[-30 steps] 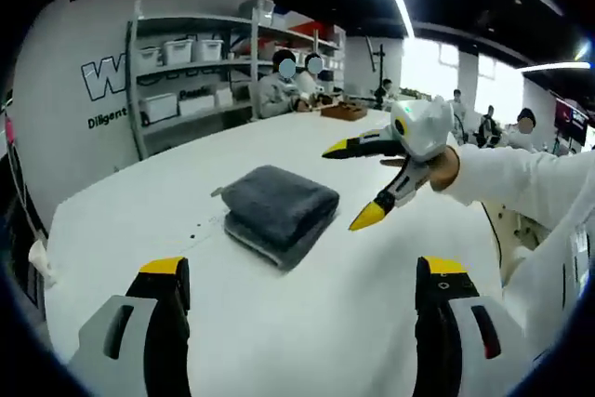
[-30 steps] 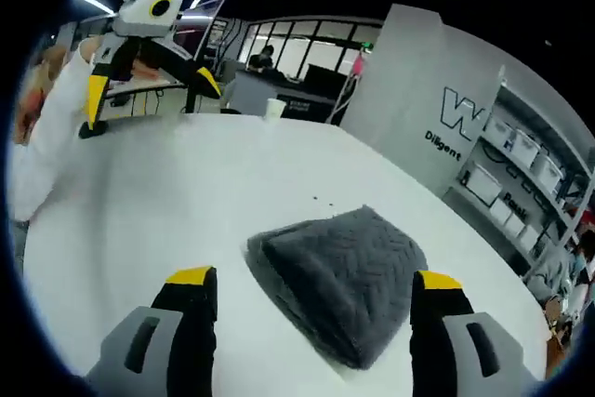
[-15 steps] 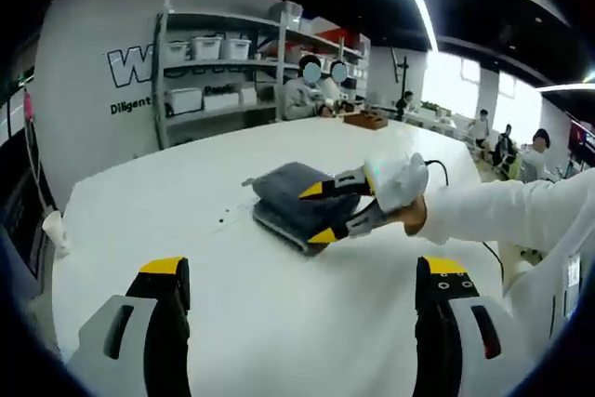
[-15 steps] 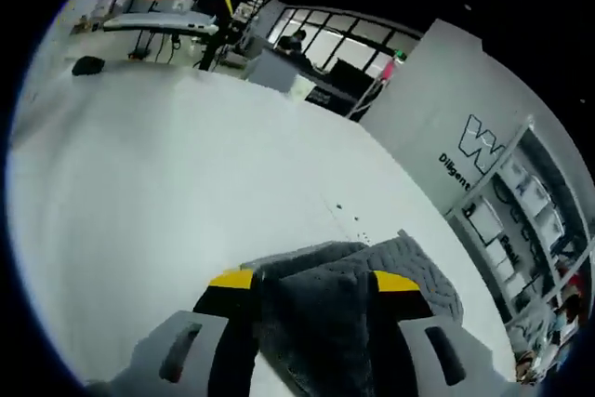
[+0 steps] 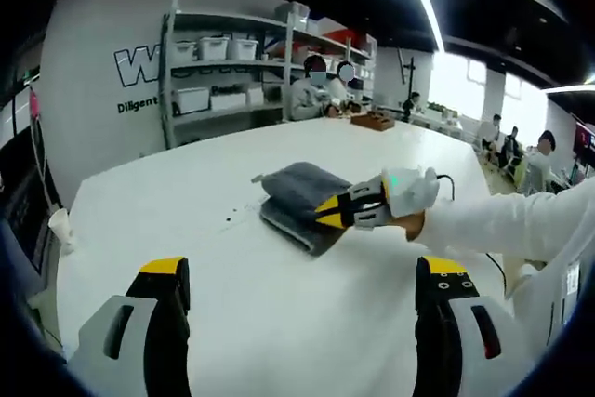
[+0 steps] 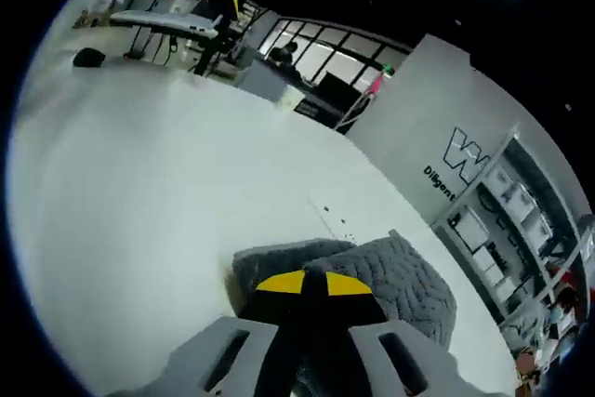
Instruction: Open the folded towel by lifting each exposed corner and separating the folded layers until the towel lies flat within the target outline without major curled edges
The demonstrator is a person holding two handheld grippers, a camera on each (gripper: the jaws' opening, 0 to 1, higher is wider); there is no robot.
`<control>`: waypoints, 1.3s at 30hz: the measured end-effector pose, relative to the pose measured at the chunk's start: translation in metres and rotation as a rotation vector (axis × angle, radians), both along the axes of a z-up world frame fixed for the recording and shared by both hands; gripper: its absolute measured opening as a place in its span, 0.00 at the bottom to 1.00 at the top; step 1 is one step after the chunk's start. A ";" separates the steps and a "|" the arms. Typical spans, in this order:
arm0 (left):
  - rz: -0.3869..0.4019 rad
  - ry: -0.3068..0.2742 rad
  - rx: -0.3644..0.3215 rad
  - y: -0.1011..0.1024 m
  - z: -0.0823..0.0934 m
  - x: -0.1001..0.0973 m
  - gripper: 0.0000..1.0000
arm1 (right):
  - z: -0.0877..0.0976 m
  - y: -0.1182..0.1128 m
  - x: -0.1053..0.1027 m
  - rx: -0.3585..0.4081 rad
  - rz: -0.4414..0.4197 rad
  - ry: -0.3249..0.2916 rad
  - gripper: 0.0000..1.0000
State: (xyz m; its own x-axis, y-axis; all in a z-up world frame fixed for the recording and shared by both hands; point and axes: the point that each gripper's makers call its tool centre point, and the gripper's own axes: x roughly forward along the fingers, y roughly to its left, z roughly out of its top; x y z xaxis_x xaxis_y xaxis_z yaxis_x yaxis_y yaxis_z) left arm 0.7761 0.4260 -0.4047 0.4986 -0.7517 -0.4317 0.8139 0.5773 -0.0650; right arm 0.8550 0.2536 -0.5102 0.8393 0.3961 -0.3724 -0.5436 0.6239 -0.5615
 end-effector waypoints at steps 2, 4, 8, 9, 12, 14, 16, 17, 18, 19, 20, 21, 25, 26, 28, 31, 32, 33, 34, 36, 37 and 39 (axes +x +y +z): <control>0.004 0.001 0.000 0.001 0.001 0.002 0.99 | 0.006 -0.007 -0.002 0.021 -0.016 -0.029 0.00; 0.010 0.004 0.002 0.003 0.002 0.007 0.99 | 0.014 -0.016 -0.001 0.060 -0.033 -0.063 0.00; 0.017 0.005 0.004 -0.002 0.000 0.002 0.99 | 0.025 -0.039 -0.002 0.194 -0.109 -0.113 0.00; 0.018 0.006 0.002 -0.003 0.000 0.001 0.99 | 0.027 -0.046 -0.003 0.238 -0.129 -0.122 0.00; 0.019 0.002 0.007 -0.008 -0.003 -0.002 0.99 | 0.038 -0.066 -0.005 0.329 -0.177 -0.179 0.00; 0.020 0.007 0.012 -0.007 -0.004 0.002 0.99 | 0.045 -0.085 -0.006 0.385 -0.221 -0.218 0.00; 0.023 0.016 0.018 -0.007 -0.006 0.005 0.99 | 0.052 -0.107 -0.009 0.438 -0.265 -0.264 0.00; 0.024 0.020 0.022 -0.006 -0.006 0.008 0.99 | 0.055 -0.118 -0.010 0.455 -0.283 -0.288 0.00; 0.026 0.022 0.025 -0.006 -0.007 0.009 0.99 | 0.058 -0.129 -0.011 0.483 -0.300 -0.309 0.00; 0.030 0.023 0.028 -0.006 -0.008 0.011 0.99 | 0.058 -0.138 -0.013 0.510 -0.310 -0.324 0.00; 0.033 0.023 0.029 -0.006 -0.008 0.012 0.99 | 0.057 -0.146 -0.015 0.510 -0.309 -0.332 0.00; 0.037 0.024 0.036 -0.008 -0.010 0.011 0.98 | 0.056 -0.155 -0.017 0.499 -0.317 -0.354 0.00; 0.047 0.034 0.068 -0.014 -0.020 0.013 0.98 | 0.046 -0.185 -0.022 0.497 -0.365 -0.355 0.00; 0.049 0.036 0.074 -0.015 -0.022 0.014 0.98 | 0.046 -0.192 -0.023 0.493 -0.373 -0.360 0.00; 0.049 0.044 0.083 -0.018 -0.025 0.014 0.98 | 0.044 -0.208 -0.026 0.463 -0.407 -0.369 0.00; 0.051 0.050 0.093 -0.019 -0.027 0.014 0.98 | 0.037 -0.238 -0.030 0.444 -0.473 -0.368 0.00; 0.053 0.050 0.094 -0.019 -0.027 0.014 0.98 | 0.035 -0.245 -0.031 0.447 -0.497 -0.363 0.00; 0.059 0.047 0.097 -0.019 -0.028 0.012 0.98 | 0.028 -0.260 -0.033 0.454 -0.542 -0.346 0.00; 0.063 0.046 0.099 -0.019 -0.029 0.011 0.98 | 0.021 -0.270 -0.034 0.459 -0.573 -0.325 0.00; 0.070 0.048 0.105 -0.018 -0.031 0.010 0.98 | 0.009 -0.292 -0.036 0.471 -0.644 -0.294 0.00; 0.071 0.049 0.106 -0.018 -0.031 0.010 0.98 | 0.006 -0.296 -0.037 0.480 -0.660 -0.284 0.00; 0.072 0.050 0.107 -0.017 -0.031 0.010 0.98 | 0.003 -0.300 -0.037 0.490 -0.676 -0.272 0.00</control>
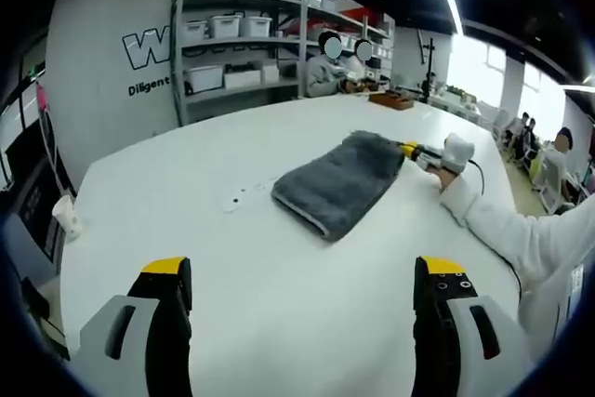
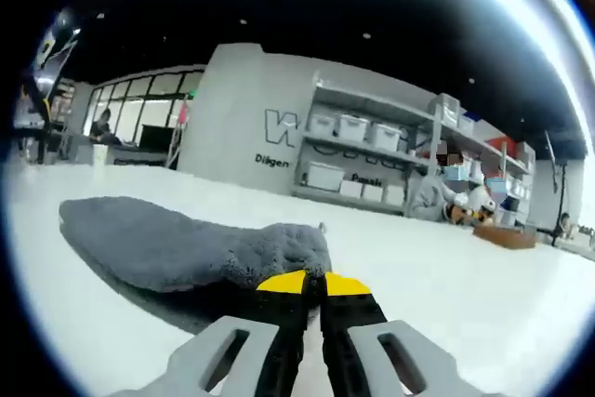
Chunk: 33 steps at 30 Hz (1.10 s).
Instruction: Open the folded towel by lifting each exposed corner and separating the folded layers until the towel lies flat within the target outline without major curled edges
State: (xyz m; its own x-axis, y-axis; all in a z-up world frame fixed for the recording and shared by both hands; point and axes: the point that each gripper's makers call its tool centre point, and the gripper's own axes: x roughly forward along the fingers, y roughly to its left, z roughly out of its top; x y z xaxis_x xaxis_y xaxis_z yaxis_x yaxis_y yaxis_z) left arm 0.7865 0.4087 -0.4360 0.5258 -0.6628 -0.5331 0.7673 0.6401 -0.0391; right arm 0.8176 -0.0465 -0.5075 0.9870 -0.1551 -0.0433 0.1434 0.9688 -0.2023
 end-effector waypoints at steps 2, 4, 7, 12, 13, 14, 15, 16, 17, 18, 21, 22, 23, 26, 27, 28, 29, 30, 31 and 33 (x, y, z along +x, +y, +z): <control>0.015 0.011 0.010 0.002 -0.002 0.005 0.97 | -0.029 -0.026 -0.011 0.170 -0.085 0.082 0.00; 0.016 0.012 0.010 0.001 -0.002 0.004 0.97 | -0.030 -0.029 -0.012 0.159 -0.096 0.094 0.00; 0.012 0.009 0.006 -0.001 -0.001 0.002 0.97 | -0.036 -0.030 -0.013 0.153 -0.098 0.127 0.00; -0.003 0.002 -0.006 -0.002 0.005 0.000 0.96 | -0.031 -0.031 -0.016 0.151 -0.076 0.105 0.01; -0.005 -0.001 -0.012 -0.001 0.007 0.000 0.96 | -0.029 -0.031 -0.018 0.159 -0.074 0.093 0.01; -0.005 -0.002 -0.015 0.000 0.008 0.001 0.96 | -0.028 -0.032 -0.021 0.159 -0.077 0.084 0.02; -0.005 -0.004 -0.017 0.001 0.010 0.001 0.96 | -0.027 -0.032 -0.024 0.157 -0.083 0.078 0.03; -0.004 -0.007 -0.020 0.001 0.011 0.000 0.96 | -0.026 -0.033 -0.028 0.155 -0.089 0.074 0.04; -0.004 -0.010 -0.024 0.002 0.012 -0.001 0.96 | -0.025 -0.034 -0.032 0.157 -0.091 0.066 0.06; -0.004 -0.012 -0.027 0.002 0.013 -0.001 0.96 | -0.023 -0.035 -0.036 0.162 -0.094 0.059 0.07; -0.007 -0.015 -0.037 0.002 0.015 -0.003 0.96 | -0.022 -0.033 -0.051 0.193 -0.086 0.051 0.17; -0.007 -0.014 -0.040 0.003 0.016 -0.002 0.96 | -0.021 -0.032 -0.054 0.204 -0.081 0.050 0.22; -0.006 -0.014 -0.042 0.003 0.017 0.000 0.97 | -0.021 -0.029 -0.058 0.226 -0.073 0.050 0.27; -0.005 -0.017 -0.042 0.004 0.019 0.001 0.97 | -0.017 -0.022 -0.068 0.232 -0.056 0.067 0.42; -0.006 -0.017 -0.042 0.004 0.019 0.001 0.97 | -0.015 -0.019 -0.072 0.218 -0.048 0.072 0.46; -0.007 -0.017 -0.041 0.004 0.019 0.000 0.97 | -0.013 -0.016 -0.074 0.198 -0.039 0.074 0.49; -0.008 -0.017 -0.041 0.003 0.019 -0.001 0.98 | -0.008 -0.009 -0.078 0.160 -0.016 0.074 0.51; -0.008 -0.017 -0.041 0.003 0.019 -0.001 0.98 | -0.008 -0.003 -0.082 0.150 -0.010 0.083 0.55; -0.008 -0.018 -0.040 0.003 0.019 -0.002 0.98 | -0.006 0.004 -0.085 0.136 0.005 0.084 0.58; -0.009 -0.018 -0.038 0.003 0.019 -0.002 0.98 | -0.007 0.015 -0.088 0.121 0.032 0.097 0.66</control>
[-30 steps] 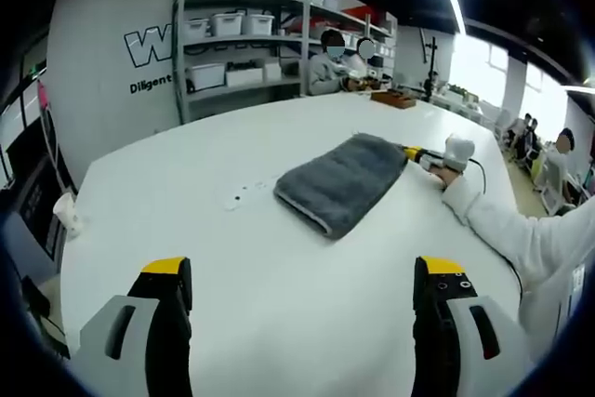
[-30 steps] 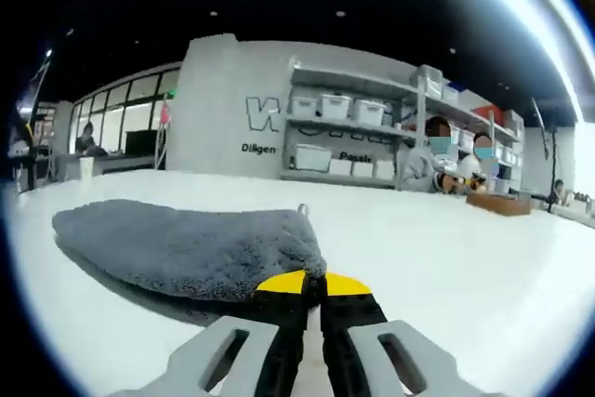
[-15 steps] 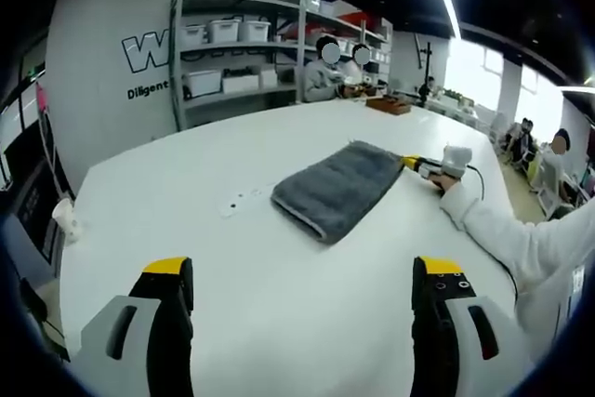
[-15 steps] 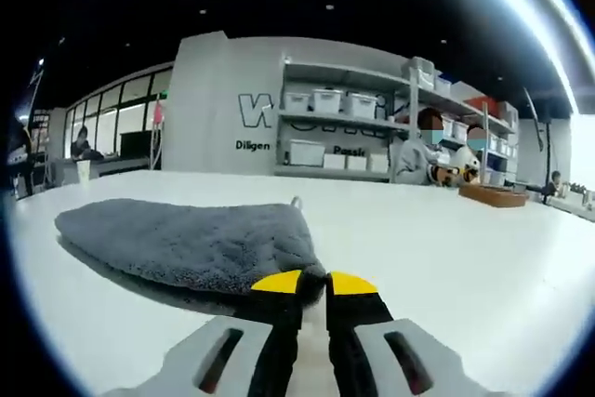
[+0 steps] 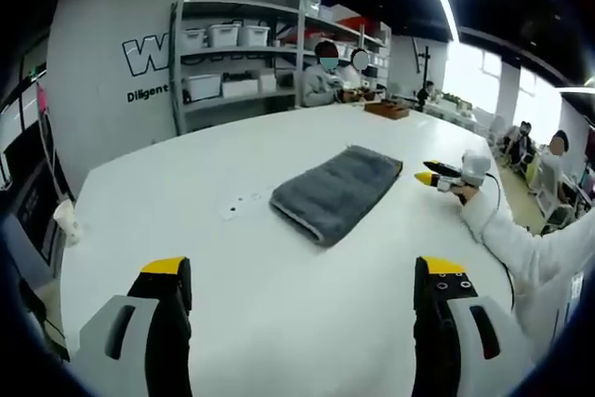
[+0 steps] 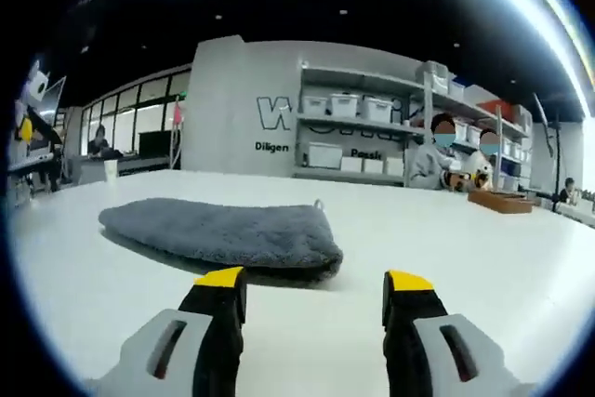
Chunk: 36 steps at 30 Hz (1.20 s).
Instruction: Open the folded towel by lifting each exposed corner and separating the folded layers until the towel lies flat within the target outline without major curled edges
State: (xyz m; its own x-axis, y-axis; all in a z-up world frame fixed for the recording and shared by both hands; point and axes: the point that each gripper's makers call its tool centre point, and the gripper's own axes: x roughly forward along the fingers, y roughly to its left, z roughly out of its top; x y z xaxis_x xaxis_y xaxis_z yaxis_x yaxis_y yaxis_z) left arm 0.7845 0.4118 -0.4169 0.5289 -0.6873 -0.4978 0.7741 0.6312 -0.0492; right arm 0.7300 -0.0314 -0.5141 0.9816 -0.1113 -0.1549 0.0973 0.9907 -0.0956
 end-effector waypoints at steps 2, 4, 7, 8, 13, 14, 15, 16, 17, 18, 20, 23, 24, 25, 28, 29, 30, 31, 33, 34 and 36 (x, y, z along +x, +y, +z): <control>-0.003 -0.001 0.001 0.000 0.001 -0.001 0.98 | -0.003 0.011 -0.002 -0.008 0.031 0.018 0.72; -0.003 -0.001 0.001 0.000 0.001 -0.001 0.99 | -0.004 0.019 -0.004 -0.016 0.047 0.024 0.77; -0.006 -0.001 0.005 0.001 0.001 -0.005 0.99 | -0.007 0.032 -0.010 -0.034 0.073 0.044 0.83; -0.007 0.000 0.007 0.001 0.000 -0.005 0.99 | -0.008 0.036 -0.012 -0.029 0.081 0.050 0.85; -0.008 0.002 0.021 0.004 -0.001 -0.008 0.99 | -0.015 0.046 -0.019 -0.006 0.096 0.073 0.97; -0.008 0.001 0.023 0.004 -0.001 -0.009 0.99 | -0.015 0.048 -0.021 -0.010 0.097 0.075 0.99; -0.008 0.001 0.024 0.004 -0.001 -0.010 0.99 | -0.016 0.050 -0.023 -0.018 0.100 0.078 0.99; -0.008 0.000 0.023 0.005 0.000 -0.011 0.99 | -0.017 0.053 -0.025 -0.019 0.103 0.086 0.99; -0.009 -0.001 0.023 0.005 0.000 -0.011 0.99 | -0.017 0.054 -0.027 -0.020 0.106 0.086 0.99; -0.010 -0.002 0.022 0.006 0.001 -0.012 0.99 | -0.017 0.056 -0.027 -0.024 0.110 0.084 0.99; -0.010 -0.004 0.018 0.006 0.002 -0.012 0.99 | -0.016 0.059 -0.029 -0.035 0.116 0.084 0.99; -0.005 -0.007 0.012 0.009 0.004 -0.013 0.99 | -0.017 0.072 -0.030 -0.054 0.131 0.086 0.99; -0.003 -0.009 0.011 0.009 0.005 -0.013 0.99 | -0.017 0.077 -0.029 -0.050 0.139 0.082 0.99; -0.001 -0.010 0.008 0.010 0.005 -0.013 0.99 | -0.017 0.086 -0.027 -0.058 0.164 0.080 0.99; 0.000 -0.010 0.002 0.011 0.006 -0.012 0.99 | -0.016 0.111 -0.017 -0.097 0.211 0.088 0.99; -0.002 -0.010 0.001 0.011 0.007 -0.012 0.99 | -0.016 0.120 -0.013 -0.112 0.232 0.091 0.99; -0.002 -0.010 -0.002 0.012 0.007 -0.012 0.99 | -0.016 0.129 -0.009 -0.118 0.251 0.094 0.99; -0.001 -0.009 -0.004 0.012 0.007 -0.011 0.99 | -0.015 0.138 -0.005 -0.116 0.262 0.093 0.99; 0.000 -0.010 -0.006 0.013 0.007 -0.012 0.99 | -0.014 0.160 0.006 -0.135 0.304 0.083 0.95; 0.001 -0.010 -0.007 0.013 0.007 -0.012 0.99 | -0.016 0.173 0.014 -0.172 0.330 0.090 0.94; 0.002 -0.010 -0.011 0.014 0.007 -0.013 0.99 | -0.017 0.196 0.028 -0.227 0.382 0.087 0.93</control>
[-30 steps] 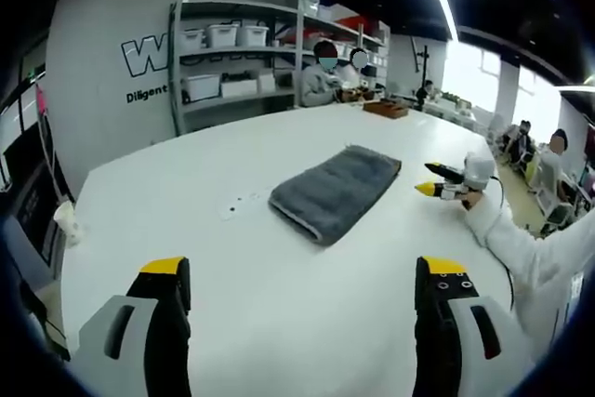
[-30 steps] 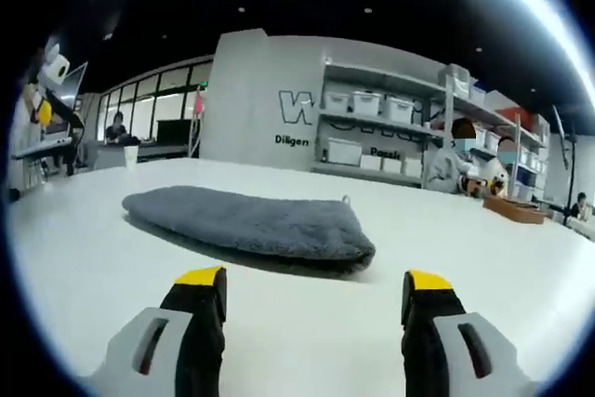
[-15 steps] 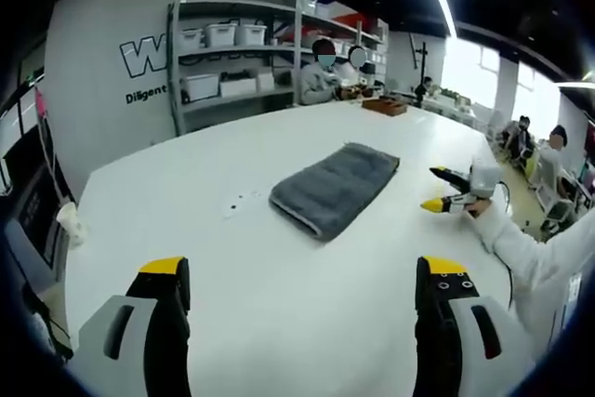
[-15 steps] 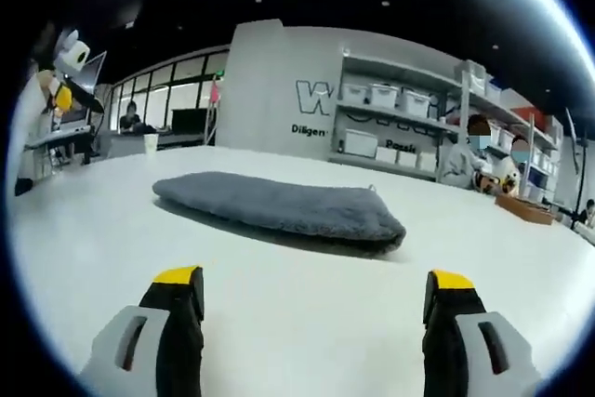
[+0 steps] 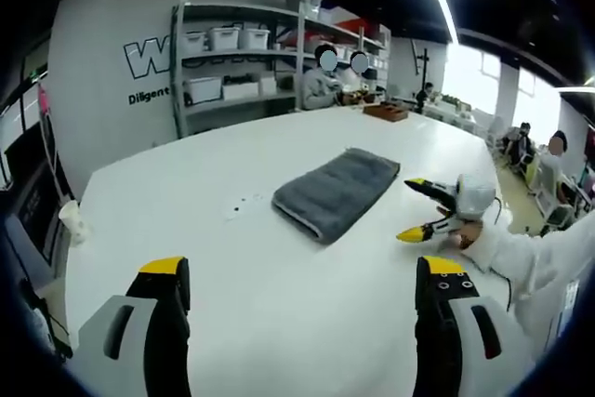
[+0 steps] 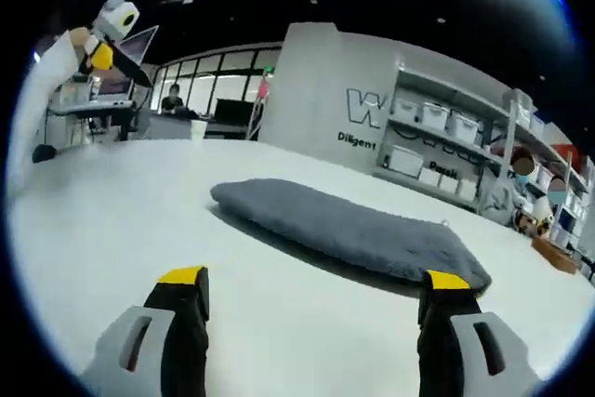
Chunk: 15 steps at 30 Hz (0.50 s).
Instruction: Open the folded towel by lifting each exposed corner and separating the folded layers until the towel lies flat within the target outline without major curled edges
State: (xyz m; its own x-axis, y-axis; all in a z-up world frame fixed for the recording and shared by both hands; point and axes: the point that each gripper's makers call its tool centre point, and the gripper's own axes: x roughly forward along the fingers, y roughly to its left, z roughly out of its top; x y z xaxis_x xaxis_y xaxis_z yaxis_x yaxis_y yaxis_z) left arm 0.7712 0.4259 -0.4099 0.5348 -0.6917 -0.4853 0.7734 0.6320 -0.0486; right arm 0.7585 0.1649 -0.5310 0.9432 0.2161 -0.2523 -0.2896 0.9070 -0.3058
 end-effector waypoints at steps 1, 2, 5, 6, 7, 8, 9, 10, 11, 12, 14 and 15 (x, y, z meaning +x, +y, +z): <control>0.000 0.000 -0.003 0.000 0.000 0.000 0.99 | 0.000 0.012 0.006 -0.015 0.022 -0.009 0.92; 0.000 0.000 -0.005 0.001 0.001 0.000 0.99 | 0.001 0.019 0.011 -0.027 0.036 -0.017 0.89; 0.003 -0.001 -0.010 0.003 0.002 0.001 0.99 | 0.003 0.050 0.033 -0.068 0.098 -0.037 0.79; 0.004 0.000 -0.011 0.004 0.002 0.001 0.99 | 0.003 0.056 0.038 -0.077 0.107 -0.039 0.77; 0.007 -0.001 -0.012 0.005 0.002 0.001 0.99 | 0.002 0.066 0.047 -0.097 0.114 -0.042 0.76; 0.010 -0.001 -0.013 0.006 0.002 0.002 0.99 | 0.001 0.075 0.057 -0.102 0.117 -0.042 0.74; 0.011 -0.001 -0.014 0.006 0.002 0.002 0.99 | 0.000 0.082 0.064 -0.104 0.125 -0.042 0.73; 0.014 0.000 -0.015 0.007 0.002 0.002 0.99 | -0.002 0.087 0.069 -0.104 0.132 -0.040 0.72; 0.017 0.001 -0.016 0.008 0.001 0.002 0.99 | -0.004 0.093 0.074 -0.106 0.138 -0.036 0.71; 0.018 0.001 -0.016 0.009 0.001 0.002 0.99 | -0.006 0.098 0.079 -0.112 0.145 -0.031 0.69; 0.022 0.003 -0.017 0.010 0.000 0.002 0.99 | -0.011 0.107 0.088 -0.137 0.163 -0.029 0.63; 0.023 0.004 -0.017 0.010 0.000 0.002 0.99 | -0.010 0.110 0.091 -0.134 0.172 -0.042 0.58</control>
State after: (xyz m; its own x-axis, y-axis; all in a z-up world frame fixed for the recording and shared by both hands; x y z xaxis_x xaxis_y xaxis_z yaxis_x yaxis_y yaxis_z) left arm 0.7736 0.4356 -0.4100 0.5488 -0.6875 -0.4755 0.7586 0.6485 -0.0622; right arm 0.8494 0.2753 -0.5409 0.9057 0.3416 -0.2510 -0.4209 0.7957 -0.4356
